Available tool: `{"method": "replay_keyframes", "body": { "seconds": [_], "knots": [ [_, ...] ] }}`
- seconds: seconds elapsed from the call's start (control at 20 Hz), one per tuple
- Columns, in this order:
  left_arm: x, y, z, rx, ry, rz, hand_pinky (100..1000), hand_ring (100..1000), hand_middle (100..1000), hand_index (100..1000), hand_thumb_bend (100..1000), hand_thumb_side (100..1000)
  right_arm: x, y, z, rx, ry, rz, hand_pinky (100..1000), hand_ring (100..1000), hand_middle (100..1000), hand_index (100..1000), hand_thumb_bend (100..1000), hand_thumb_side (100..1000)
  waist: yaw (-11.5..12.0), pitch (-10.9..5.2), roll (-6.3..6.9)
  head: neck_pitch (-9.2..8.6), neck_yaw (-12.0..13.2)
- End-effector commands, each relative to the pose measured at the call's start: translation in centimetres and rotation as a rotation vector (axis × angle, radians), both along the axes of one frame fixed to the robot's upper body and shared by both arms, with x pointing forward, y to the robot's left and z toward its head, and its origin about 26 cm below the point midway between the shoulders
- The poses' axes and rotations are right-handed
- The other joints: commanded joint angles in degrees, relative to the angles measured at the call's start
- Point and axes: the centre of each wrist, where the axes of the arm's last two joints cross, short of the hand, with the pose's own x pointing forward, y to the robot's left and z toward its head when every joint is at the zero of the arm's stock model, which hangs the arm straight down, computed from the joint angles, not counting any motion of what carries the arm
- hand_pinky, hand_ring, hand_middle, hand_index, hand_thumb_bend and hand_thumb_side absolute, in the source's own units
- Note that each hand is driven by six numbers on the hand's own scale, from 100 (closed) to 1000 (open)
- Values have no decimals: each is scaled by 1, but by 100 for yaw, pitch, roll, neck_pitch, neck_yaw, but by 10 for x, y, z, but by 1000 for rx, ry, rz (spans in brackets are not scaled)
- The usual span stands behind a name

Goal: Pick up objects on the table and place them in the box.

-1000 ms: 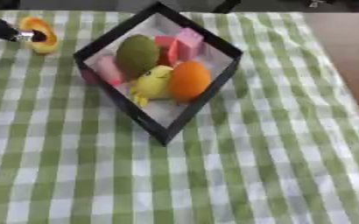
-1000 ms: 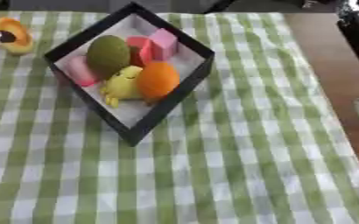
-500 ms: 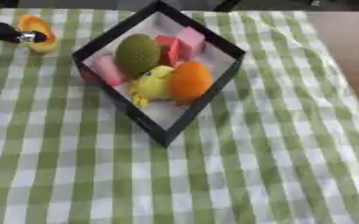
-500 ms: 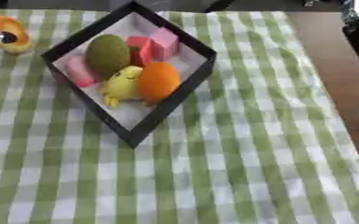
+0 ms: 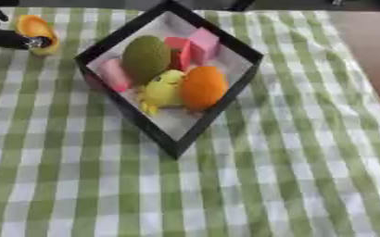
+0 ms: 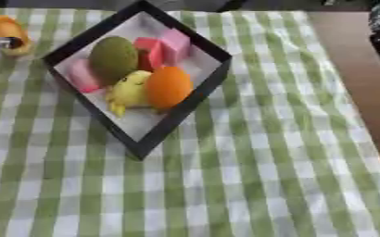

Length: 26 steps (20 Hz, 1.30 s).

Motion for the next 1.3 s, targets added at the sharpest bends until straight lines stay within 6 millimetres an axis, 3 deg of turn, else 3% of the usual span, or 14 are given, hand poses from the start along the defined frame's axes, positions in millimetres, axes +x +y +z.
{"method": "replay_keyframes", "body": {
  "seconds": [0.05,0.3,0.6,0.85,1.15,1.2,1.25,1.3],
  "knots": [
    [-2,2,14,11,2,-5,800,790,714,790,600,532,-3,1,8,-23,-26,0,815,775,761,810,100,596,5,-26,-46,-36,21],
    [-1,-4,13,-12,3,-40,784,756,671,751,398,464,-2,2,8,-23,-23,5,815,776,761,810,100,598,-9,-30,-47,-20,50],
    [-1,-9,13,-40,-21,-90,756,715,586,671,249,353,-3,2,8,-23,-18,2,815,776,762,811,100,598,-29,-71,-49,20,52],
    [-6,-18,30,-32,-96,-145,748,702,559,624,219,345,-3,1,7,-27,-8,5,815,776,762,811,100,594,1,-207,-36,140,-71],
    [-19,-32,56,58,-176,-243,742,695,559,603,220,343,-4,-1,7,-34,0,12,816,776,763,811,100,583,49,-490,-15,275,-281],
    [-22,-35,59,72,-183,-260,743,695,560,604,260,414,-4,-2,8,-35,1,13,816,777,763,811,100,616,55,-527,-11,284,-301],
    [-25,-39,63,91,-195,-286,743,695,559,604,223,342,-4,-2,8,-37,1,15,816,777,763,811,100,580,63,-578,-6,291,-318],
    [-28,-43,66,108,-206,-312,743,695,559,604,224,341,-4,-2,8,-38,2,17,816,777,763,811,100,578,70,-617,-2,299,-331]
  ]
}}
